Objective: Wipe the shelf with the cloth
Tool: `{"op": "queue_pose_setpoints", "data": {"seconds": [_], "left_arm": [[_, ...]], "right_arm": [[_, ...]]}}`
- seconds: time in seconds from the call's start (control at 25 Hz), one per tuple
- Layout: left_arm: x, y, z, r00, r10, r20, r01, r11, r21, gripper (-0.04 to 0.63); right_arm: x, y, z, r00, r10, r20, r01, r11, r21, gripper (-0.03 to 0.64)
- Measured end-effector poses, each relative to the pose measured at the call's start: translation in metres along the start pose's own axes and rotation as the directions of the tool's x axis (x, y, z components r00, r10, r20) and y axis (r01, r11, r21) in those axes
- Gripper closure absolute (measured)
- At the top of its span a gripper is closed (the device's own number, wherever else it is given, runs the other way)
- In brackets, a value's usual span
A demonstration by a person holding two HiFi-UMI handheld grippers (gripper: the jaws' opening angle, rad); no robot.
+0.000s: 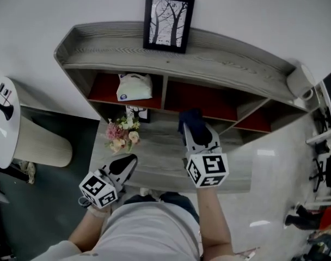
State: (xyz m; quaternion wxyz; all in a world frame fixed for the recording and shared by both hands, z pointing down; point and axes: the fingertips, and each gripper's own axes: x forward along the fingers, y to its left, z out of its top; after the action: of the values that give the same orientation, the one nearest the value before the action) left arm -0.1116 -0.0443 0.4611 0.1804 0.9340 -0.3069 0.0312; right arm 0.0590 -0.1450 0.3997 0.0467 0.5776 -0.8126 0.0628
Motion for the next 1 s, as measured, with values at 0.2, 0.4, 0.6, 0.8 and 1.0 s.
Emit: {"op": "queue_pose_setpoints", "data": {"seconds": [0.2, 0.4, 0.6, 0.8, 1.0], "left_arm": [[0.010, 0.006, 0.008, 0.998, 0.064, 0.013, -0.064, 0.998, -0.011, 0.578], [0.015, 0.011, 0.016, 0.992, 0.123, 0.031, -0.123, 0.992, -0.014, 0.577], [0.014, 0.017, 0.018, 0.984, 0.174, 0.037, -0.173, 0.985, -0.021, 0.578], [0.013, 0.021, 0.017, 0.977, 0.212, 0.039, -0.211, 0.977, -0.029, 0.578], [0.017, 0.020, 0.015, 0.975, 0.220, 0.036, -0.219, 0.975, -0.032, 0.578]], "right_arm": [[0.041, -0.020, 0.011, 0.998, 0.045, -0.040, -0.046, 0.999, -0.026, 0.495], [0.077, -0.030, 0.013, 0.993, 0.080, -0.088, -0.086, 0.994, -0.065, 0.488], [0.110, -0.030, 0.002, 0.978, 0.102, -0.181, -0.126, 0.983, -0.130, 0.468], [0.125, -0.030, -0.014, 0.961, 0.116, -0.253, -0.162, 0.972, -0.169, 0.428], [0.119, -0.037, -0.007, 0.966, 0.104, -0.237, -0.155, 0.966, -0.209, 0.380]]}}
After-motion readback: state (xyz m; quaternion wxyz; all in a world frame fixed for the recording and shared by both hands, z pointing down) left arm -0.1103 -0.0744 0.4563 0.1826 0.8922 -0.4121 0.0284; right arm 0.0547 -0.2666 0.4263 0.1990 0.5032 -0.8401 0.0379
